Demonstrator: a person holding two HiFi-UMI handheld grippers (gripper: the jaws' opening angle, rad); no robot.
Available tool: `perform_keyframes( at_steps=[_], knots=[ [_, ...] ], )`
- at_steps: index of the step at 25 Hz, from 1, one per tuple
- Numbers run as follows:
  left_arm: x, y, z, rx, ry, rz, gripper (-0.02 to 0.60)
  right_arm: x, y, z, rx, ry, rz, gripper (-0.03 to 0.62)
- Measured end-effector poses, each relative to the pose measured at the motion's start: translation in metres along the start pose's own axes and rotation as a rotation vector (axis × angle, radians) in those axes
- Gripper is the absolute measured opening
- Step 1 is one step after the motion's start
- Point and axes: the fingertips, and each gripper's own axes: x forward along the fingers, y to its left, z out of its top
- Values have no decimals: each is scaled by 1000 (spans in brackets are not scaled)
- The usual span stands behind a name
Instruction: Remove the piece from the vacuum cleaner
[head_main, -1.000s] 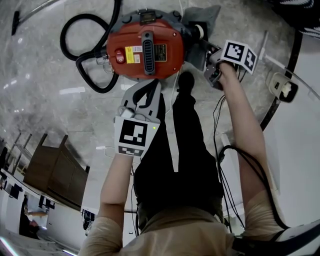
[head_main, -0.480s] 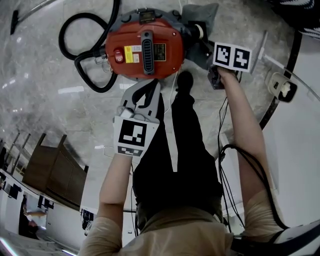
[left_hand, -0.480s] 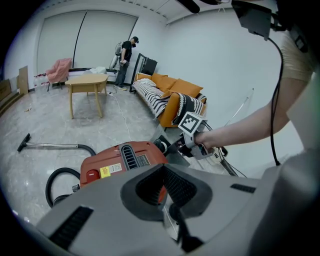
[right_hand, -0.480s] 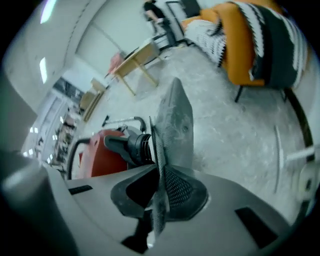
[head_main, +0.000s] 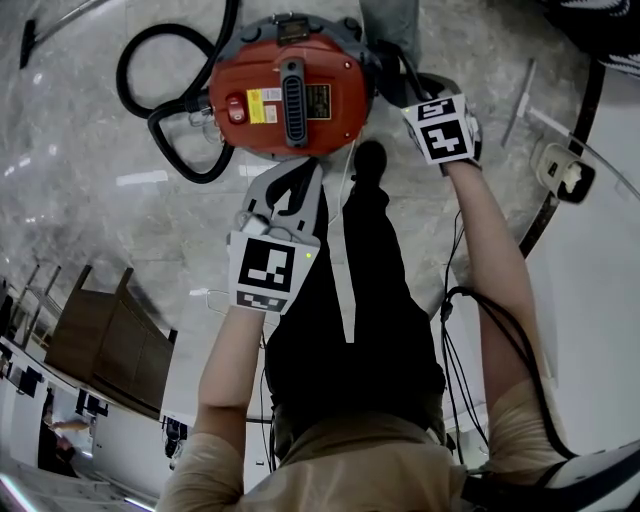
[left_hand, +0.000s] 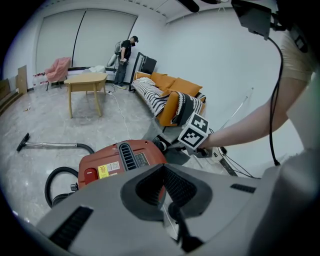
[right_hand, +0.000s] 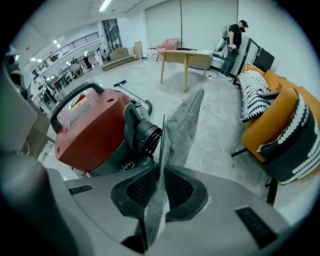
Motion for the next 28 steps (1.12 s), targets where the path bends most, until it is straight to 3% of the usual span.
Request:
perform_keyframes(
  at_steps=[3,6,8,12,17,22,24,26,27,28],
  knots=[
    [-1,0,0,-6,-2,1,3,2,1,-1,-87,7,-71,35],
    [-1,-1,-2,-9,3,0,3,2,-2,0,24,-8,-62,35],
    [-1,0,-3,-7,6,0,3,2,-4,2,195,-32,-12,34],
    [-2,0,-2,-14,0,2,3,3,-6,1,752,-82,158,35],
    [-3,-1,-3,-16,-2,-1,3,4,-6,-1,998,-96,251,38],
    [-5,1,-6,-25,-3,-1,3,4,-5,-3,1315,-130,387,48],
    [-5,1,-6,-28,-3,0,3,5,-5,-3,1364,-139,415,49],
    [-6,1,-6,-29,-4,-2,3,4,-5,-3,1342,-138,434,49],
    [-6,1,-6,-29,-4,-4,3,4,-6,-3,1263,-127,434,50],
    [-6,1,-6,-30,-5,-7,3,4,-6,-2,1118,-105,417,49]
  ],
)
